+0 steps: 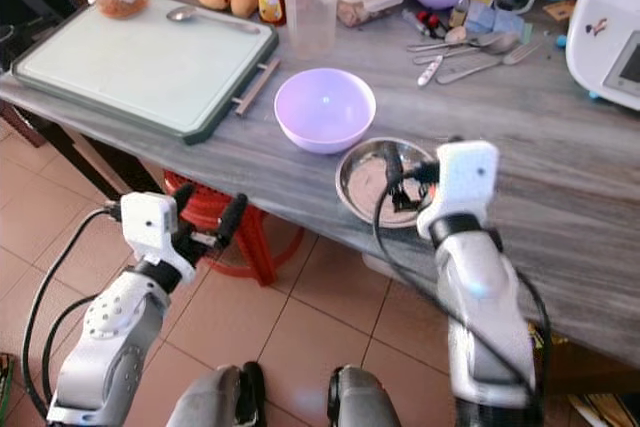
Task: Setting the table
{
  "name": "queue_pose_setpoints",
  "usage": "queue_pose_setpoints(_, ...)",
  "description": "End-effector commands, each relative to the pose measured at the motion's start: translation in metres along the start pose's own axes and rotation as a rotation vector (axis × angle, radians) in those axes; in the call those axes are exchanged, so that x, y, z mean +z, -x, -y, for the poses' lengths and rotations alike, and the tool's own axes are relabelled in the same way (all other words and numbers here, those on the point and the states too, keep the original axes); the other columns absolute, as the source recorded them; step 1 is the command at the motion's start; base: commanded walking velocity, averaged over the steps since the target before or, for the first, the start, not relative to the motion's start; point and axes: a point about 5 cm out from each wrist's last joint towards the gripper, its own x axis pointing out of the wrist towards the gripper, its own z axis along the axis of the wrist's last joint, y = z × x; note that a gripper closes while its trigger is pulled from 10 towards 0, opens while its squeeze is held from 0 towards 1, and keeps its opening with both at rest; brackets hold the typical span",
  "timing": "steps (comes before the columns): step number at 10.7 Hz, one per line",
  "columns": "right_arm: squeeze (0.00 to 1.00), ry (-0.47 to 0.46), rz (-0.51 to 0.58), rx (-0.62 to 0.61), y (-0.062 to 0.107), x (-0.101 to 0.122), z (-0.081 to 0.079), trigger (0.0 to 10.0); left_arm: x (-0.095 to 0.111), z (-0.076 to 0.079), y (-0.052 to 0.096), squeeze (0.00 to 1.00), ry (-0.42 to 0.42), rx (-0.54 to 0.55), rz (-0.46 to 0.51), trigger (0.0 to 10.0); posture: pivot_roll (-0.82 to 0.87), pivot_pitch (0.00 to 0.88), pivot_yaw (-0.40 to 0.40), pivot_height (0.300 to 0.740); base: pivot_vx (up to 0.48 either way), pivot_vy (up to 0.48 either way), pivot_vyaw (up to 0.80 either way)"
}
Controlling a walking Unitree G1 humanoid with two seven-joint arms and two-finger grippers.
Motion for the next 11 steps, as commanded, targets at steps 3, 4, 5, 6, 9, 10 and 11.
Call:
queue_pose_setpoints(3,0.00,-0.010,0.051,-0.047,0.010,-0.003,-0.002,10.0,-0.002,-0.001,0.003,0.00,-0.004,0.023,-0.018,10.0,-0.05,0.161,0.014,0.725,-0.194,0.000,0.00)
queue_pose_setpoints(4,0.00,-0.014,0.059,-0.047,0.011,-0.004,-0.003,10.0,-0.003,0.000,0.004,0.00,-0.001,0.023,-0.027,10.0,-0.05,0.158,0.015,0.705,-0.326,0.000,0.00)
queue_pose_setpoints(5,0.00,-0.011,0.057,-0.044,0.010,-0.007,-0.004,10.0,-0.004,0.001,0.004,0.00,0.002,0.021,-0.031,10.0,-0.05,0.156,0.019,0.690,-0.326,0.000,0.00)
queue_pose_setpoints(6,0.00,-0.003,0.060,-0.036,0.010,-0.008,-0.006,10.0,-0.004,0.001,0.003,0.00,0.005,0.021,-0.032,10.0,-0.05,0.155,0.021,0.675,-0.326,0.000,0.00)
queue_pose_setpoints(9,0.00,0.012,0.076,-0.014,0.002,-0.016,-0.016,10.0,-0.005,-0.001,-0.003,0.00,0.003,-0.006,-0.048,10.0,-0.02,0.157,0.039,0.641,-0.324,0.000,0.00)
queue_pose_setpoints(10,0.00,0.022,0.080,-0.019,-0.002,-0.014,-0.017,10.0,-0.003,-0.004,-0.005,0.00,-0.004,-0.006,-0.041,10.0,-0.03,0.143,0.038,0.641,0.000,0.000,0.00)
queue_pose_setpoints(11,0.00,0.034,0.071,-0.027,-0.006,-0.015,-0.015,10.0,-0.001,-0.007,-0.006,0.00,0.005,0.014,-0.027,10.0,-0.03,0.134,0.034,0.641,0.000,0.000,0.00)
